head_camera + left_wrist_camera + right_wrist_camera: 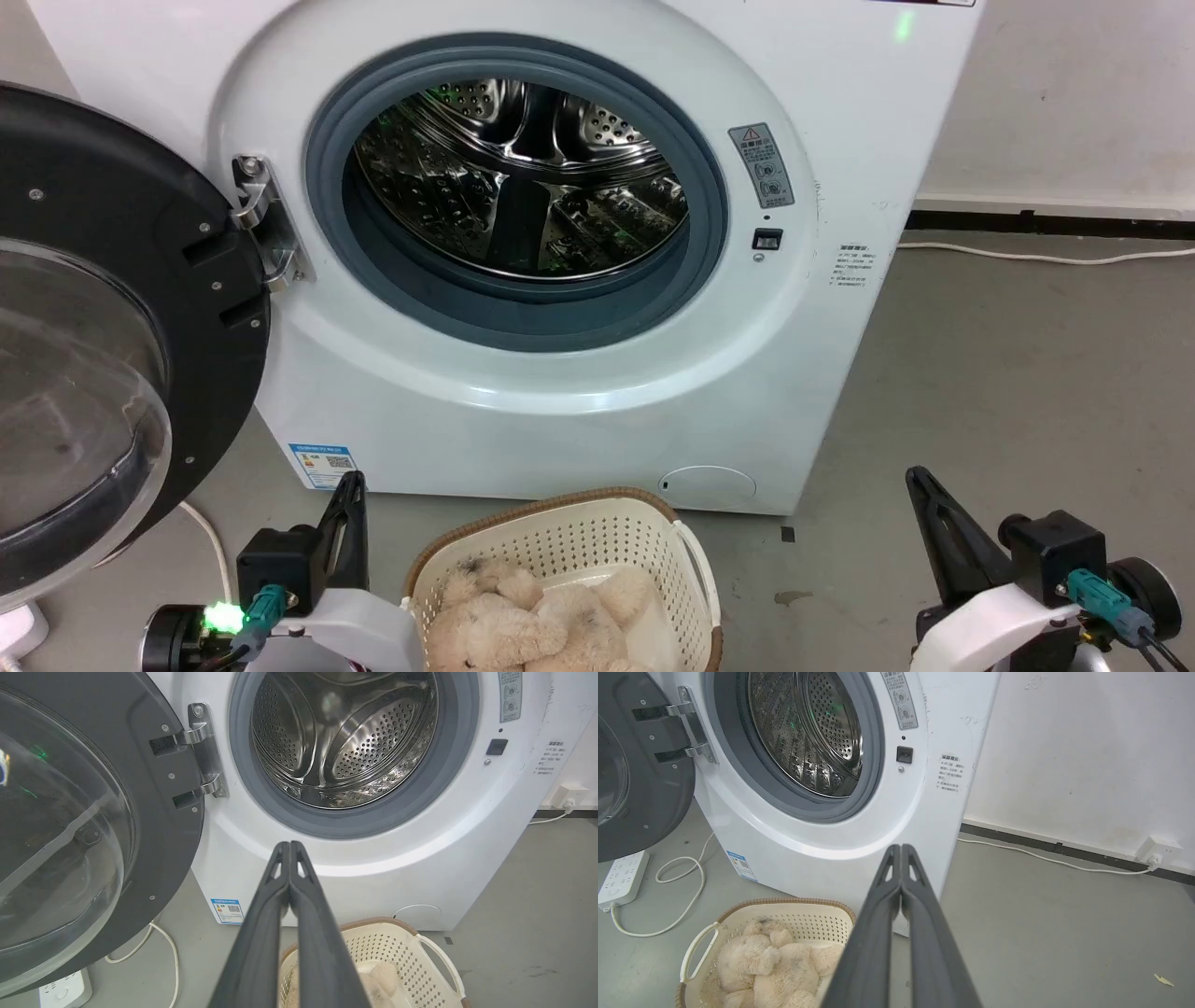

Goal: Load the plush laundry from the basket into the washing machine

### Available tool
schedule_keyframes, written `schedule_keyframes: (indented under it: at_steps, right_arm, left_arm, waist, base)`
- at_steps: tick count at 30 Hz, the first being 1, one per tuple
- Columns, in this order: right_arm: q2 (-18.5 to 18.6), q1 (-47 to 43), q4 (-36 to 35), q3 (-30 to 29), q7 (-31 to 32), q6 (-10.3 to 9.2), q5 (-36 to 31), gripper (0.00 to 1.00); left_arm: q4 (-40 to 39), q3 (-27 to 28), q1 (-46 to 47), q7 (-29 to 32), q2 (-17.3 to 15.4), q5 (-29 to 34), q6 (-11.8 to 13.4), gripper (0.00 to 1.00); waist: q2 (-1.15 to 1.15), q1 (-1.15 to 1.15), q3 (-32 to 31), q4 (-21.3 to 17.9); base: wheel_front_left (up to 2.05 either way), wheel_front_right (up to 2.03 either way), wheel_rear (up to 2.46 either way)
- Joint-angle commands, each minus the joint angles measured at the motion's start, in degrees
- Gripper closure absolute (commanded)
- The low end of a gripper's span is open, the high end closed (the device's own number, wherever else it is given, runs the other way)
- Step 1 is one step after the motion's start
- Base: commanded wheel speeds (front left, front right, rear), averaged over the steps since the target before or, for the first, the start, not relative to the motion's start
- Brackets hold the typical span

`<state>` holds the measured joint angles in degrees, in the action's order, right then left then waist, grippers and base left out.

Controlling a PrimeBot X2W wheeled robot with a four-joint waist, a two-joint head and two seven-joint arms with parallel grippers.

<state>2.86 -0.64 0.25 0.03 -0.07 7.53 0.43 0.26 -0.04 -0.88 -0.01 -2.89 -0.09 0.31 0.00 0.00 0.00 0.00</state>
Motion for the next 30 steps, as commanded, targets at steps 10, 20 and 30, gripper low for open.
schedule_keyframes:
  at_steps: [10, 20, 30]
  right_arm:
    - [0.01, 0.64, -0.25, -0.03, 0.07, -0.04, -0.43, 1.0]
    - [0.01, 0.64, -0.25, -0.03, 0.07, -0.04, -0.43, 1.0]
    - [0.0, -0.45, 0.14, 0.19, -0.61, 0.01, 1.22, 0.0]
  left_arm:
    - [-0.26, 0.04, 0.88, 0.01, 0.02, 0.09, -0.31, 1.0]
    - [-0.26, 0.04, 0.88, 0.01, 0.02, 0.09, -0.31, 1.0]
    - [0.06, -0.52, -0.25, -0.61, 0.0, -1.07, 0.0, 0.0]
  waist:
    - [0.0, 0.0, 0.0, 0.0]
    - [0.0, 0.0, 0.0, 0.0]
    - [0.0, 0.0, 0.02, 0.01]
  base:
    - [0.0, 0.0, 0.0]
    - [0.0, 0.0, 0.0]
    - [0.0, 0.0, 0.0]
